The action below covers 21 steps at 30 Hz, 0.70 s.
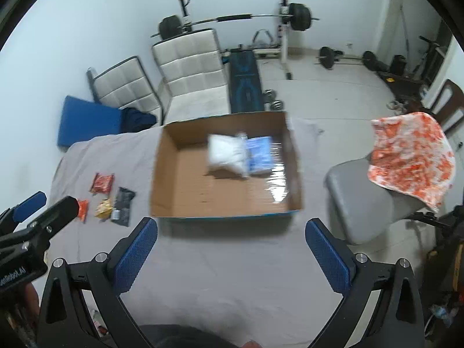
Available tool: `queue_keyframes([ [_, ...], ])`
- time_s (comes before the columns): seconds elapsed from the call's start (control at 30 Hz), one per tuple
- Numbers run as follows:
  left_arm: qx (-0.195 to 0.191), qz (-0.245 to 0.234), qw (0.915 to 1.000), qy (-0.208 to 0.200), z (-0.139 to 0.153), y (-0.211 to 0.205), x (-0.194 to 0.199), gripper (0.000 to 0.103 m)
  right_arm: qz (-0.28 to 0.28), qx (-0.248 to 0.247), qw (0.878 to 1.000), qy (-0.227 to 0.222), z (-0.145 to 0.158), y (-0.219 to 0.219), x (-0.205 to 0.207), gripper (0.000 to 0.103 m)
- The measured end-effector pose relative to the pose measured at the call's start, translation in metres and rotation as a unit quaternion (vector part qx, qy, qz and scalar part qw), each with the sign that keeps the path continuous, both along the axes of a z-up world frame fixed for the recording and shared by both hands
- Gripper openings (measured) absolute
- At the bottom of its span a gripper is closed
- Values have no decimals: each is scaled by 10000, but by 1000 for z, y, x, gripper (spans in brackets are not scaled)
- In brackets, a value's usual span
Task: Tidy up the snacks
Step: 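Grasp the orange pack with the left tool while the right tool grasps the black pouch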
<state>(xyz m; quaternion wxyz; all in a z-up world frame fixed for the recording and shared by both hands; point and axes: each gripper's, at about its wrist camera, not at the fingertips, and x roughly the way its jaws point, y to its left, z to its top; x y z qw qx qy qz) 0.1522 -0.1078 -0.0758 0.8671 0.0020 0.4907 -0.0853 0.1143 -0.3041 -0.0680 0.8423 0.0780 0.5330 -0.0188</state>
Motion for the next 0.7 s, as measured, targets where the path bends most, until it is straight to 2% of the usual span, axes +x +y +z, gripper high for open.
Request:
queue_keyframes([
  [0.17, 167, 544, 9983, 140, -8, 81, 18, 100, 515, 394, 9974, 304, -27, 83, 38, 103],
  [0.33, 369, 1369, 9896, 247, -35, 188, 36, 100, 943, 644, 9911, 688, -67, 175, 81, 103],
  [0.43, 533, 1693, 9827, 521, -68, 250, 51, 100, 1137, 716, 9859, 1001, -104, 233, 108, 103],
  [0.53, 538, 1956, 9738, 1030, -116, 314, 70, 100, 1180, 715, 9798, 1447, -155, 281, 135, 103],
  [0.7, 392, 2150, 9619, 1641, -182, 381, 96, 100, 865, 745, 9683, 2223, -248, 327, 173, 103],
])
